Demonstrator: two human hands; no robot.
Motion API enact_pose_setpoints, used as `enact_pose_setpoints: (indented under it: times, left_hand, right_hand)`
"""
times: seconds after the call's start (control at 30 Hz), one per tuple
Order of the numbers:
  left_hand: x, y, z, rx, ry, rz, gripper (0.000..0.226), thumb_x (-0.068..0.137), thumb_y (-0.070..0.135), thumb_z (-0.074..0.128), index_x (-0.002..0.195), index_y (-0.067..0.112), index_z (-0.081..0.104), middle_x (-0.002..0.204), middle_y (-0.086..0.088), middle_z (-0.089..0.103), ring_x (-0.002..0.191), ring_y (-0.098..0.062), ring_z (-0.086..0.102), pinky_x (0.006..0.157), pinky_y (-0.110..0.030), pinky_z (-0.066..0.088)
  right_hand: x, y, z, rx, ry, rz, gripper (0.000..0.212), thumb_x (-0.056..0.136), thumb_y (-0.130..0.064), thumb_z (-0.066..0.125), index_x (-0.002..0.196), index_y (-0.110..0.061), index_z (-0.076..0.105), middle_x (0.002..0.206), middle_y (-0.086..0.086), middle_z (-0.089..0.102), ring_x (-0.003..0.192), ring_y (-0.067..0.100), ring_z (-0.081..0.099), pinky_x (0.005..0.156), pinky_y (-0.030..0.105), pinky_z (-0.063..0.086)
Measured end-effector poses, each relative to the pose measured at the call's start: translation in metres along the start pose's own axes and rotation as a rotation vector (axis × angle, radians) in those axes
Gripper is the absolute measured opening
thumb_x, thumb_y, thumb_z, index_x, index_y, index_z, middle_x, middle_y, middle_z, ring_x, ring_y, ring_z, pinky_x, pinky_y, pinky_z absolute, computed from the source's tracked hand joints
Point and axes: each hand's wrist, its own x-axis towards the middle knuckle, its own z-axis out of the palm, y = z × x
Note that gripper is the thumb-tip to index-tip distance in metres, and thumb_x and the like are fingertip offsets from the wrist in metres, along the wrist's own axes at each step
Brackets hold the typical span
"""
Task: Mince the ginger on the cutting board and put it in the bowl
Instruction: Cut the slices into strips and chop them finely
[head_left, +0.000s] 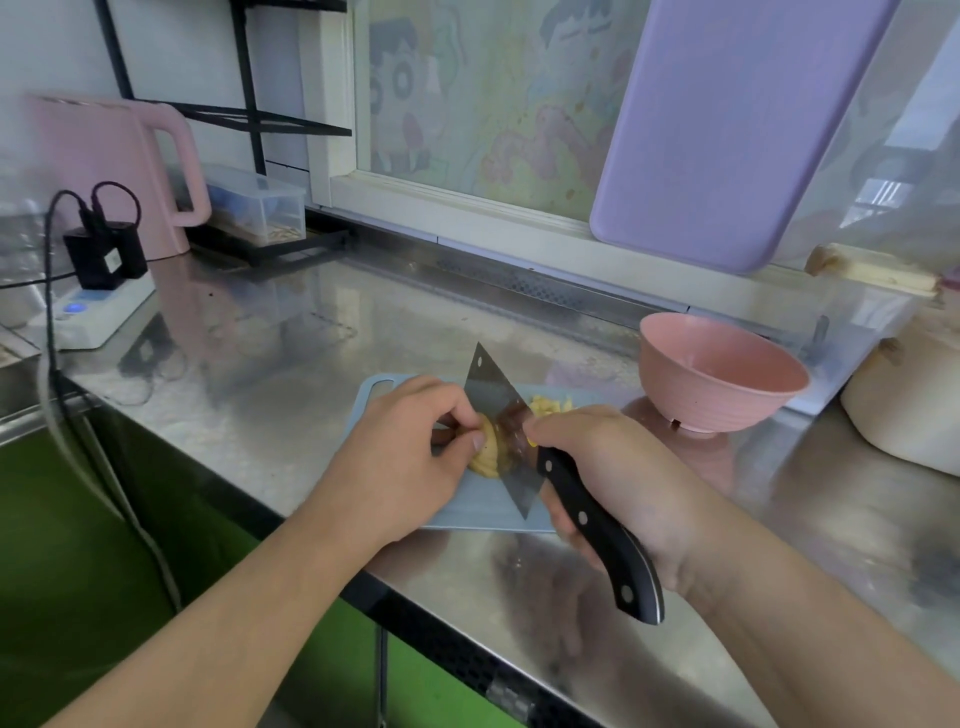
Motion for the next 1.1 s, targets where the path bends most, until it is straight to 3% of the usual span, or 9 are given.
enact_pose_setpoints:
  times: [0.13,0.27,0.37,0.5,0.63,0.8,0.9,1.1]
  left_hand:
    - [0.0,0.001,0.0,-0.004,-0.01,-0.002,0.015,0.092,0.027,0.076,0.083,0.035,0.067,0.098,0.019,0.066,0.1,-0.001,0.062,0.086,-0.016,0.048]
    - [0.0,0.003,-0.001,-0.009,-0.014,0.001,0.017,0.092,0.025,0.076,0.082,0.034,0.067,0.097,0.019,0.066,0.1,0.001,0.062,0.085,-0.006,0.042]
    - [-0.001,0.003,-0.002,-0.006,-0.018,-0.007,0.016,0.092,0.025,0.076,0.082,0.034,0.067,0.098,0.018,0.067,0.099,0.001,0.062,0.084,-0.003,0.04]
    - [-0.001,0.003,-0.002,0.0,-0.018,-0.005,0.015,0.092,0.025,0.076,0.083,0.034,0.067,0.098,0.018,0.068,0.099,0.001,0.063,0.084,-0.004,0.042]
    - [-0.001,0.004,-0.002,0.021,-0.007,-0.001,0.014,0.092,0.027,0.076,0.083,0.034,0.067,0.096,0.018,0.068,0.099,0.001,0.063,0.086,-0.011,0.045]
    - [-0.001,0.003,-0.001,0.013,0.004,0.005,0.018,0.091,0.025,0.077,0.079,0.034,0.066,0.094,0.018,0.068,0.098,0.001,0.063,0.087,-0.016,0.047]
    - [-0.001,0.003,0.0,0.027,0.01,0.003,0.018,0.09,0.025,0.078,0.078,0.033,0.067,0.093,0.018,0.068,0.097,0.001,0.063,0.086,-0.012,0.045]
    - [0.0,0.004,-0.001,0.037,0.017,0.001,0.018,0.09,0.025,0.078,0.078,0.033,0.067,0.092,0.018,0.067,0.095,0.001,0.062,0.082,-0.007,0.042]
  right_hand:
    - [-0.001,-0.001,0.0,0.055,0.003,-0.021,0.021,0.097,-0.015,0.058,0.078,-0.009,0.054,0.058,0.01,0.039,0.037,0.02,0.039,0.037,0.018,0.031]
    - [-0.001,-0.003,-0.004,0.087,0.02,-0.087,0.037,0.1,-0.019,0.06,0.065,-0.013,0.052,0.053,0.008,0.036,0.036,0.019,0.037,0.04,0.02,0.03]
    - [-0.005,-0.005,-0.004,0.096,0.026,-0.091,0.038,0.102,-0.025,0.061,0.068,-0.01,0.053,0.05,0.008,0.037,0.034,0.019,0.037,0.038,0.017,0.03]
    - [-0.007,-0.006,-0.005,0.121,0.059,-0.102,0.045,0.101,-0.025,0.062,0.059,-0.014,0.052,0.054,0.011,0.038,0.037,0.02,0.038,0.039,0.018,0.031]
    - [-0.009,-0.008,-0.003,0.134,0.069,-0.106,0.039,0.101,-0.025,0.064,0.066,-0.011,0.055,0.057,0.013,0.041,0.04,0.02,0.041,0.039,0.018,0.033]
    - [-0.011,-0.007,0.0,0.098,0.051,-0.135,0.044,0.103,-0.023,0.06,0.062,-0.009,0.054,0.051,0.012,0.041,0.031,0.018,0.038,0.036,0.016,0.031]
    - [-0.01,-0.005,0.0,0.032,0.067,-0.163,0.048,0.101,-0.021,0.059,0.055,-0.012,0.055,0.05,0.014,0.043,0.032,0.019,0.04,0.036,0.017,0.031]
    - [-0.011,-0.004,0.001,-0.092,0.086,-0.208,0.042,0.101,-0.022,0.057,0.062,-0.005,0.055,0.052,0.016,0.044,0.033,0.019,0.039,0.039,0.02,0.031]
